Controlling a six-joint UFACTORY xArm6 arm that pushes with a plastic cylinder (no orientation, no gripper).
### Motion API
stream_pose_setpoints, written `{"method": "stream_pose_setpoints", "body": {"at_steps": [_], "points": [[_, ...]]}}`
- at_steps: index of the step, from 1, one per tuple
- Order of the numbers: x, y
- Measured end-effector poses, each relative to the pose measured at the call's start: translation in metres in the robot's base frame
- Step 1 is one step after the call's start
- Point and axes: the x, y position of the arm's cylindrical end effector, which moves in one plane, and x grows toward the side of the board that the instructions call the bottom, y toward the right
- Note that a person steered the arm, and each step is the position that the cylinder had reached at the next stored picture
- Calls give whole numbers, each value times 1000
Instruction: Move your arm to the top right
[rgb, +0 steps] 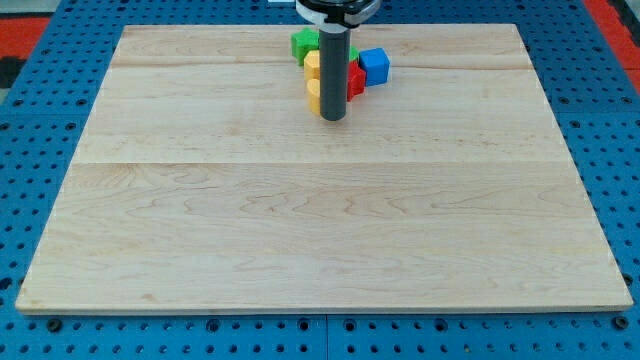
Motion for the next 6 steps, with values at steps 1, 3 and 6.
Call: {"method": "stream_pose_setpoints", "body": {"at_steps": [1,3,6], "points": [[0,0],[-43,-2],[10,127]]}}
